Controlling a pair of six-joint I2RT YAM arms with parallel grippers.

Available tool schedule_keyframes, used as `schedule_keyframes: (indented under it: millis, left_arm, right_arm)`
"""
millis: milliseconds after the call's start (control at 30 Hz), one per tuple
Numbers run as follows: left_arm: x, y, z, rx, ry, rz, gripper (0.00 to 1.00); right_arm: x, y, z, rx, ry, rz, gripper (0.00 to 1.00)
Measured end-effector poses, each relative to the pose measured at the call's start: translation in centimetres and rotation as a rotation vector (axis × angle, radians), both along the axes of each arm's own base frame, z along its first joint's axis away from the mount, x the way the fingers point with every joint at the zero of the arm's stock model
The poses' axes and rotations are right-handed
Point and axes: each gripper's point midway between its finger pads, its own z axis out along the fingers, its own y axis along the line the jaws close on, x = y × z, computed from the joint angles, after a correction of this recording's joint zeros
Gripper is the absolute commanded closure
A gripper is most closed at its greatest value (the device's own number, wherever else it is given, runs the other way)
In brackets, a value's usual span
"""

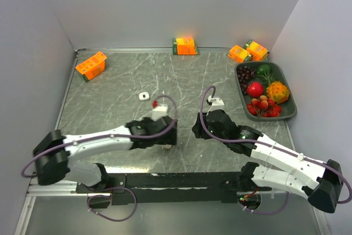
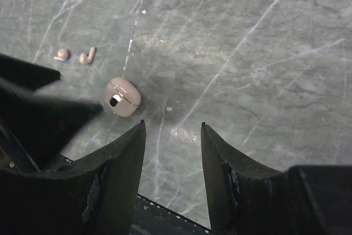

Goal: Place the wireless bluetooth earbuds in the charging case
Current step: Pick up the charging case at the center of the board.

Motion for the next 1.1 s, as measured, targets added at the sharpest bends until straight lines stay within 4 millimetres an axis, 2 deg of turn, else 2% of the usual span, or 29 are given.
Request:
schedule_keyframes:
  millis: [67,133,333,500,700,900,1100]
  left_arm:
    - [-1.2,-2.3,-0.6,0.036,-0.003,-0.073,0.04]
    - [-2.3,-3.2,-1.7,0.066,0.01,-0.119,0.04]
    - [-2.7,-2.2,-3.7,0.127,0.026,-0.145,0.01]
    - [-2.7,-2.6,-5.3,0.174,0.036,-0.194,0.08]
    - [-2.3,-1.9,-7.5,0.243,0.073,-0.211,0.12]
    - [-1.4,-1.7,-7.6,0.233,0.081,-0.192,0.18]
    - [-1.4,-2.0,-8.1,0.24,0.091,-0.222,0.26]
  right_arm:
    - [-0.1,-0.2,-0.2,-0.004,0.002,-0.005,0.48]
    - [-0.1,-0.4,-0.3,-0.004,0.0,-0.01,0.48]
    - [-0.2,-0.7,0.1,0.005,-0.012,-0.019,0.48]
    - [-0.3,-1.0,0.1,-0.003,-0.016,-0.02,0.48]
    - [-0.3,-1.3,0.1,-0.013,-0.018,-0.02,0.48]
    - [-0.3,-1.5,0.2,-0.022,-0.026,-0.02,0.48]
    - [-0.4,-1.7,0.1,-0.026,-0.026,-0.021,0.48]
